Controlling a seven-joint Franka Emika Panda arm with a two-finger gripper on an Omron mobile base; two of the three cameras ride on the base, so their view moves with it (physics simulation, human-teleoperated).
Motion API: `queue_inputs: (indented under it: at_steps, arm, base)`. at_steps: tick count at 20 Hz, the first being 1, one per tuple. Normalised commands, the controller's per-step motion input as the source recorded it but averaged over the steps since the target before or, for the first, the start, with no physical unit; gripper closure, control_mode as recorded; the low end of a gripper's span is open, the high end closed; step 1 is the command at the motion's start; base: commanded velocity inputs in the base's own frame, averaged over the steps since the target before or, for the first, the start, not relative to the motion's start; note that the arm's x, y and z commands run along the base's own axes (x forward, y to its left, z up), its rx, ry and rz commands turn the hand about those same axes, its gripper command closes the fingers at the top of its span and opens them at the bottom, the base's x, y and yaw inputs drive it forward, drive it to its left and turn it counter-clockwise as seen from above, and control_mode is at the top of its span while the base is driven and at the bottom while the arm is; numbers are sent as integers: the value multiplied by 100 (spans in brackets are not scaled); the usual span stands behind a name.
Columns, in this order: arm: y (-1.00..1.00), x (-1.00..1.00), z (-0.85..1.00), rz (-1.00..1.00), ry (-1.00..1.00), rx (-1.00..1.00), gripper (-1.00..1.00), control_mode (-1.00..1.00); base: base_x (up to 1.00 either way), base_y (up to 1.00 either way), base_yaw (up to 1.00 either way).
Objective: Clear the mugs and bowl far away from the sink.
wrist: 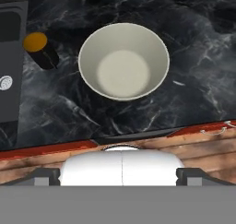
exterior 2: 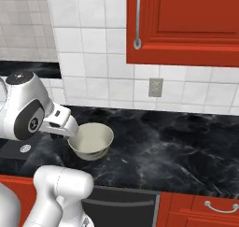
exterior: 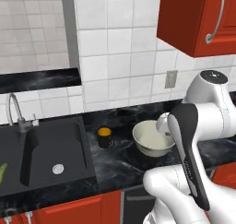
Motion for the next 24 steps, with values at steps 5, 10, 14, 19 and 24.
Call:
queue_inputs:
  at_steps: [5,10,14,19,24]
  arm:
    - [0,0,0,0,0,0,-100,100]
    - [0,0,0,0,0,0,-100,100]
    - [0,0,0,0,0,0,-100,100]
    - [0,0,0,0,0,0,-100,100]
    - [-36,29,-44,-16,12,13,-100,-100]
  base:
    - [25,-9,-21]
    - [30,-1,-33]
    - [15,-4,-27]
    - [22,-2,-18]
    - [0,0,0]
